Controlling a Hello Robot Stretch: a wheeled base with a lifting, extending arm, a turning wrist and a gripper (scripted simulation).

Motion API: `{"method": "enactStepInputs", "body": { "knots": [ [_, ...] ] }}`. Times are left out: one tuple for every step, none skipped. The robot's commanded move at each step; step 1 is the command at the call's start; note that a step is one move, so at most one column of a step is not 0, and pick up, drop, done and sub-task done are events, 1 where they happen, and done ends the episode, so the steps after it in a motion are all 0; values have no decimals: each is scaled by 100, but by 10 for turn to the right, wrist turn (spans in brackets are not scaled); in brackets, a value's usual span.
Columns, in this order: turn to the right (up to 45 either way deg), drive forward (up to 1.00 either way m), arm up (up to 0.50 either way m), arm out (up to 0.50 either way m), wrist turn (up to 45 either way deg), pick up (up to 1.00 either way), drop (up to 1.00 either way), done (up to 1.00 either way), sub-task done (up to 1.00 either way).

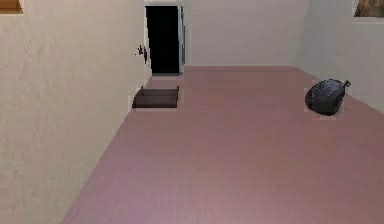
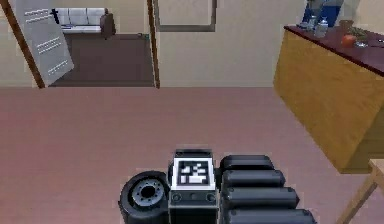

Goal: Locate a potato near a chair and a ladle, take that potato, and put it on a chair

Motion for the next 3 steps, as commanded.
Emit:
{"method": "enactStepInputs", "body": {
  "knots": [
    [450,0,0,0,0,0,0,0,0],
    [360,0,0,0,0,0,0,0,0],
    [0,35,0,0,0,0,0,0,0]
  ]
}}
